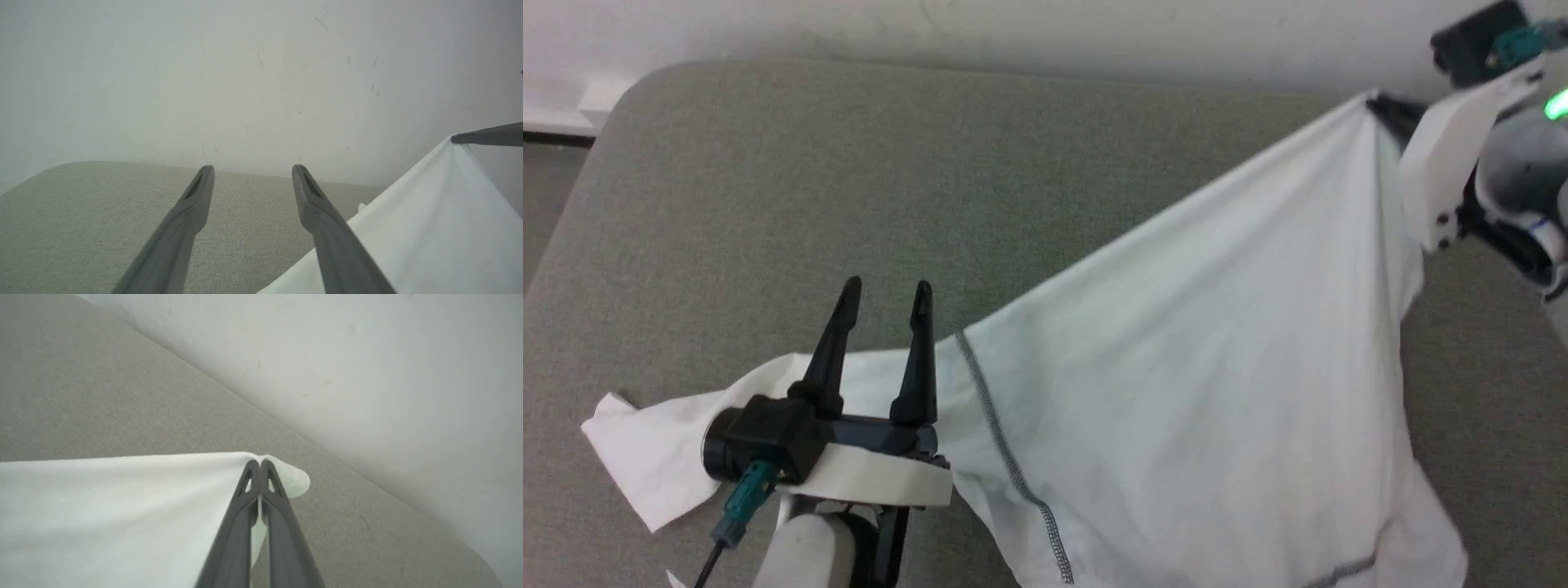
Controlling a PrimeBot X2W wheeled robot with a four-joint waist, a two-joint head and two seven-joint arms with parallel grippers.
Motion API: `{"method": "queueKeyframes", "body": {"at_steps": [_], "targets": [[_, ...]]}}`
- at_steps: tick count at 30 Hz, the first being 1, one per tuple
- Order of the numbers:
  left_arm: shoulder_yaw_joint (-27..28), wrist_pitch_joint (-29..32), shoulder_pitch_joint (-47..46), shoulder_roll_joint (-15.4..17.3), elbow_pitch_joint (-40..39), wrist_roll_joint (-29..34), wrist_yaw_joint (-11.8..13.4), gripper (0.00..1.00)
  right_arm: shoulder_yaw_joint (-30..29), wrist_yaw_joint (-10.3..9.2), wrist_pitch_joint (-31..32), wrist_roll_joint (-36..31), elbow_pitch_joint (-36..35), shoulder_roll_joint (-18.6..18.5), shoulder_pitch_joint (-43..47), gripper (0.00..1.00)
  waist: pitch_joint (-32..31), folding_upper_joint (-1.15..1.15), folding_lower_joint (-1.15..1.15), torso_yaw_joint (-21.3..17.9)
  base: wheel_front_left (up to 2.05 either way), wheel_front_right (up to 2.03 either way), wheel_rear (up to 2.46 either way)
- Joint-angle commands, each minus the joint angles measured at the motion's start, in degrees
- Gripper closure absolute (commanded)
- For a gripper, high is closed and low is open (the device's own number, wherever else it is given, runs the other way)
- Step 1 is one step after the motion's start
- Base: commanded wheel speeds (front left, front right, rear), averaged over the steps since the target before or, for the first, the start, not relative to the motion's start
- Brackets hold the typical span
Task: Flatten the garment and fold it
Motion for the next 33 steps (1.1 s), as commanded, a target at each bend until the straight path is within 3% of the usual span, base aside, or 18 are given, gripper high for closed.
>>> {"method": "queueKeyframes", "body": {"at_steps": [1, 7, 13, 15, 16, 17, 22, 26, 30, 33], "targets": [[-0.34, -0.27, -1.65, -0.57, -0.19, 0.5, -0.41, 0.0, 0.21, -0.08, -2.64, -1.24, 0.88, -0.26, -3.34, 1.0, 4.94, 0.0, -0.01, 2.74, 0.0, 0.0, 0.0], [-1.06, -0.27, -4.73, -1.79, -0.4, 1.1, -0.79, 0.0, 4.91, -0.08, -12.55, -3.33, 7.04, 0.93, -13.51, 1.0, 9.84, 0.0, -0.01, 4.51, 0.0, 0.0, 0.0], [-1.09, -0.27, -6.45, -2.09, 0.61, 1.25, -0.99, 0.0, 8.95, -0.08, -21.11, -2.81, 18.03, 3.89, -13.92, 1.0, 11.61, 0.0, -0.01, 4.07, 0.0, 0.0, 0.0], [-0.92, -0.27, -6.73, -2.12, 1.08, 1.42, -1.06, 0.0, 10.02, -0.08, -23.69, -1.88, 21.27, 5.05, -12.8, 0.59, 11.12, 0.0, -0.01, 3.41, 0.0, 0.0, 0.0], [-0.81, -0.27, -6.68, -2.13, 1.29, 1.57, -1.02, 0.0, 10.55, -0.08, -25.08, -1.3, 22.42, 5.53, -12.22, 0.24, 10.74, 0.0, -0.01, 3.01, 0.0, 0.0, 0.0], [-0.68, -0.27, -6.57, -2.14, 1.5, 1.7, -1.0, 0.0, 11.0, -0.08, -26.75, -0.67, 23.21, 5.91, -11.6, 0.0, 10.23, 0.0, -0.01, 2.55, 0.0, 0.0, 0.0], [0.56, -0.27, -5.22, -2.15, 2.47, 2.17, -1.06, 0.0, 10.8, -0.08, -35.17, 2.7, 23.52, 6.81, -7.85, 0.0, 6.72, 0.0, -0.01, 0.15, 0.0, 0.0, 0.0], [3.19, -0.27, -2.2, -2.02, 3.05, 2.58, -1.09, 0.0, 8.65, -0.08, -40.9, 5.92, 19.73, 6.32, -1.63, 0.0, 1.92, 0.0, -0.01, -3.39, 0.0, 0.0, 0.0], [5.22, -0.27, 1.54, -1.72, 3.49, 2.85, -1.38, 0.0, 3.67, -0.08, -42.06, 7.28, 12.78, 3.65, 7.33, 0.0, -2.36, 0.0, -0.01, -6.32, 0.0, 0.0, 0.0], [6.46, -0.27, 3.98, -1.59, 3.64, 2.87, -1.48, 0.0, -1.86, -0.08, -39.13, 7.65, 8.07, 1.02, 16.14, 0.0, -5.19, 0.0, -0.01, -8.16, 0.0, 0.0, 0.0]]}}
